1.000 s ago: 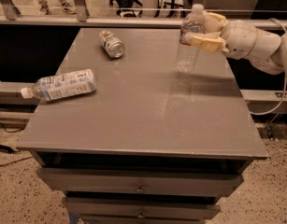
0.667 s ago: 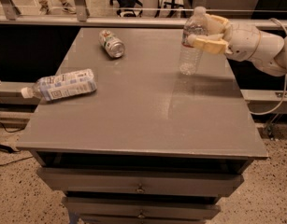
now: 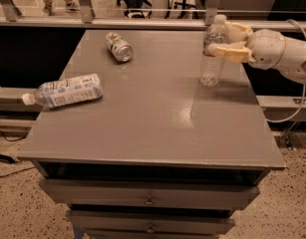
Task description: Place water bottle upright
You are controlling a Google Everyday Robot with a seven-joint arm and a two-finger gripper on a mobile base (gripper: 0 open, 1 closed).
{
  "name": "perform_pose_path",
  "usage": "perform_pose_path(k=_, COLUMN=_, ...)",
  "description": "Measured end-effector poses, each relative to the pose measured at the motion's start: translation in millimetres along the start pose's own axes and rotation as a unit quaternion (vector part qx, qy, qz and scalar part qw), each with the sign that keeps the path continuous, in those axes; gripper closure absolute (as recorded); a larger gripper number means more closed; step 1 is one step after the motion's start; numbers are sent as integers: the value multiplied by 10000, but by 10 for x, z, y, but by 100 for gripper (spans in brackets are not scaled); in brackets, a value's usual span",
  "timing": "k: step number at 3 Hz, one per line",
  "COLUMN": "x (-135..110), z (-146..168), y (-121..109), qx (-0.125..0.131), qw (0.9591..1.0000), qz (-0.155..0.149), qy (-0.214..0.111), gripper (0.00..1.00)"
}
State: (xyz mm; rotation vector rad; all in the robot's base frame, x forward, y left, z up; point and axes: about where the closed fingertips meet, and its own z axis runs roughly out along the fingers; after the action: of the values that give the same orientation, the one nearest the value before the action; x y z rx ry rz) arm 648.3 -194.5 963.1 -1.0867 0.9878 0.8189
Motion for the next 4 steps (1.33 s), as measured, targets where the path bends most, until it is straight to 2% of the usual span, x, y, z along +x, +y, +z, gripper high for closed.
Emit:
perform_pose_path(k=1, x=33, z=-35, y=2, qx=-3, qw=10000, qz=6, qy=15, gripper=100)
perform_pose_path(k=2, x=42, z=-37, y=9, qx=-45, qw=10000, qz=0, qy=35, gripper=95)
perform_pose_path(k=3, x=63, z=-49, y=30, qx=-139, qw=9999, qz=-11, qy=99, gripper=64)
perform_pose_path(k=4, x=67, z=-67, y=36, qx=-159, qw=9998, qz=-20, qy=127, gripper=41)
